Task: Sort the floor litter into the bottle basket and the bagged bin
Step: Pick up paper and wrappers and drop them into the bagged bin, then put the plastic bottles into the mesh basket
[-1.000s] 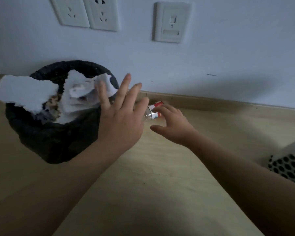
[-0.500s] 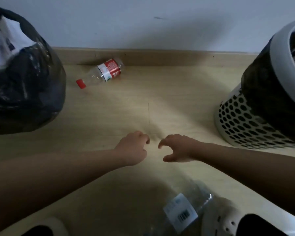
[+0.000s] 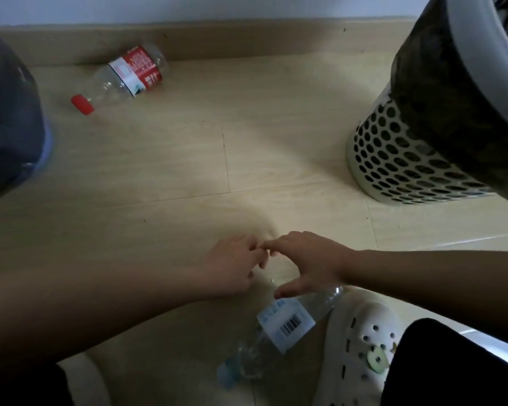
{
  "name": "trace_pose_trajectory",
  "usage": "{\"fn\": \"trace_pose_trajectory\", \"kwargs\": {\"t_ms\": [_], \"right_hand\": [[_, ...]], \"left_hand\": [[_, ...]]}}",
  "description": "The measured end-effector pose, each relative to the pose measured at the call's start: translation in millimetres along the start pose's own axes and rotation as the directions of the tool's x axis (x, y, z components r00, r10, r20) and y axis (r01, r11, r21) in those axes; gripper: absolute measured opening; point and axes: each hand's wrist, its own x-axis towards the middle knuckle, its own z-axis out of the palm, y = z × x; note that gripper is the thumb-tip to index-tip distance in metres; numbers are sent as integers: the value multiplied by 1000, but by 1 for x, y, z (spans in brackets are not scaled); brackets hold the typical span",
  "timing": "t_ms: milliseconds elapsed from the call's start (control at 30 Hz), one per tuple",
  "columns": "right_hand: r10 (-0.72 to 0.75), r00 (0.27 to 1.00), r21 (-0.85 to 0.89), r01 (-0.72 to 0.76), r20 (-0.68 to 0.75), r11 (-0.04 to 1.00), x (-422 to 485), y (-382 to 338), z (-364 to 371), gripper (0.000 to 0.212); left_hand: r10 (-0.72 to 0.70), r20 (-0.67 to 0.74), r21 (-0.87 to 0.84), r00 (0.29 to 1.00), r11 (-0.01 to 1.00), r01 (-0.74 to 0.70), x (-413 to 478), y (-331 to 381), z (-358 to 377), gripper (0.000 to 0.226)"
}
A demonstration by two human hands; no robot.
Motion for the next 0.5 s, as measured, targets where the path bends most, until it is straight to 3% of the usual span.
{"fn": "trace_pose_trajectory", "kwargs": {"t_ms": [100,200,300,400,500], "right_hand": [[-133,990,-154,139,52,978,-2,1,2,92],[-393,887,-337,457,244,823,-2,-1,13,90],[-439,837,-454,547,327,704,1,0,29,90],[-331,893,-494,445,303,747,15,-2,21,85],[-115,993,-389,111,13,915,34,0,-1,81]], "left_hand": [[-16,-113,20,994,1000,19,-2,-19,-2,27],[-100,-217,14,971,994,105,1,-39,-11,19],[-196,-258,-13,946,980,199,7,-58,-22,18],[-262,-254,-48,931,965,258,8,-68,-30,22],[-305,-272,-60,913,952,300,8,-76,-37,26]]}}
